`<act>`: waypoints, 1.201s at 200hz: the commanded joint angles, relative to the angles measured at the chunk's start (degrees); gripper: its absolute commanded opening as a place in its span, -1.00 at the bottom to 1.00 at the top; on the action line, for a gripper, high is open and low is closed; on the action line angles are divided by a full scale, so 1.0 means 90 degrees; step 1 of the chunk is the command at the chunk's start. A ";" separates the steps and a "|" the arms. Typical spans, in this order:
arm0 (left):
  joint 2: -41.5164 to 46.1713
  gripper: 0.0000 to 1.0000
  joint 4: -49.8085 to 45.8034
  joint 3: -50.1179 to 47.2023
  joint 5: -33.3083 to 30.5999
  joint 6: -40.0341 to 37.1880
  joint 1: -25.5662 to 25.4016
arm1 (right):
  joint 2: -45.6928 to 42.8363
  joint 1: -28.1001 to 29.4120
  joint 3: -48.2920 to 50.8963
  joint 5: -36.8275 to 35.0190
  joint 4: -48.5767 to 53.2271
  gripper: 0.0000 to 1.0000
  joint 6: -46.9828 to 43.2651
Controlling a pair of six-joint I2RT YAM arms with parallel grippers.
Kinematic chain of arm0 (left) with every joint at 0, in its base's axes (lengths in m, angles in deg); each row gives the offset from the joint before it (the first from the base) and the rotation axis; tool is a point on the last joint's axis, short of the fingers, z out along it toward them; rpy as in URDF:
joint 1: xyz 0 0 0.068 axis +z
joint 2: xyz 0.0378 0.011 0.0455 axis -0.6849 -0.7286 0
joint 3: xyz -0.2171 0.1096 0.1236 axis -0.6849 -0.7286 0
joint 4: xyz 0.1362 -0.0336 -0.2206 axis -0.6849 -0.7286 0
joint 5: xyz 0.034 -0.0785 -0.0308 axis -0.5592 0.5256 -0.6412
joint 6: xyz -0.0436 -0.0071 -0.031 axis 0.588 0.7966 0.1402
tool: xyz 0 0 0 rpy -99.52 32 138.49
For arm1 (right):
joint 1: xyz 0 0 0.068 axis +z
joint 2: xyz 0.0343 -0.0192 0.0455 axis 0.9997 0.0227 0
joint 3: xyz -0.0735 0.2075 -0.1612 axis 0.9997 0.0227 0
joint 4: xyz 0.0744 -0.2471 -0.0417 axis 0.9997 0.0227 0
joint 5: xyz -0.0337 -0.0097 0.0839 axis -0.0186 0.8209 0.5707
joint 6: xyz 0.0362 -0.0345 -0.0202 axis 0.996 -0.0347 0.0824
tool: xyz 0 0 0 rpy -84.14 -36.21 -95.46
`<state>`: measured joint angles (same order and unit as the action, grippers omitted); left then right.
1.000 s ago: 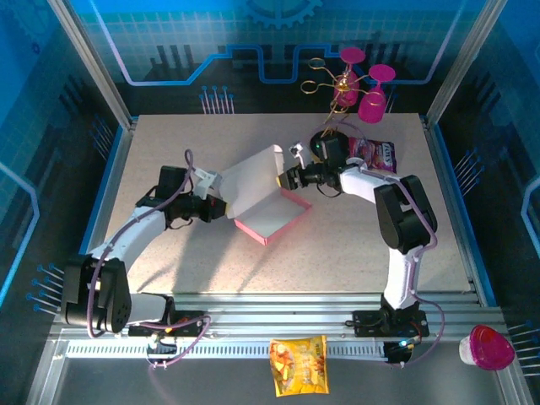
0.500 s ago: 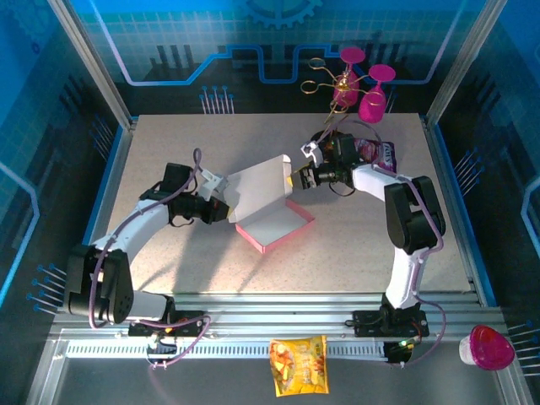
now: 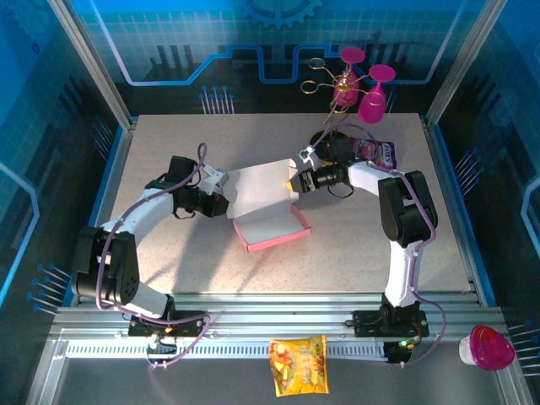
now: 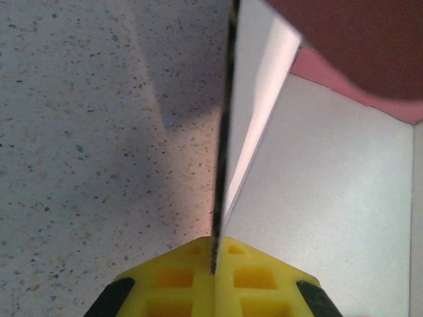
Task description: Fold the paper box
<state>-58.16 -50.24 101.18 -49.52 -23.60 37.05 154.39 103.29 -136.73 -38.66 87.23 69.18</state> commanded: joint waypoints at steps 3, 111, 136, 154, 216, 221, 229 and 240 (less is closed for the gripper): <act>-0.0124 -1.00 -0.0261 0.0250 -0.0299 -0.0121 0.0012 | -0.0331 0.0011 0.0263 0.0175 0.0047 -0.02 0.0038; -0.0282 -1.00 -0.0145 0.0426 -0.0678 0.0238 0.0051 | -0.0637 0.0321 0.0486 -0.0556 0.0355 -0.48 -0.0186; -0.0294 -1.00 -0.0040 0.0446 -0.0780 0.0443 0.0051 | -0.0786 0.0402 0.0643 -0.0930 0.0274 -0.70 -0.0157; -0.0289 -1.00 0.0133 0.0437 -0.0987 0.0800 0.0051 | -0.0967 0.0473 0.0799 -0.1323 0.0085 -0.88 -0.0028; -0.0120 -1.00 0.1209 0.0341 -0.2654 0.2944 -0.0140 | -0.1687 0.1652 0.1262 -0.4351 -0.1247 -1.00 0.1361; -0.0104 -1.00 0.1319 0.0343 -0.2820 0.3131 -0.0160 | -0.1733 0.1773 0.1361 -0.4634 -0.1581 -1.00 0.1502; -0.0113 -1.00 0.1537 0.0346 -0.2973 0.3391 -0.0192 | -0.1785 0.1961 0.1543 -0.5080 -0.2174 -1.00 0.1722; -0.0155 -1.00 0.1910 0.0353 -0.3079 0.3709 -0.0203 | -0.1728 0.2153 0.1748 -0.5534 -0.3195 -1.00 0.1952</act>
<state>-60.22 -42.06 103.69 -71.26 -0.87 36.20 139.92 118.81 -124.51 -73.50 75.54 79.74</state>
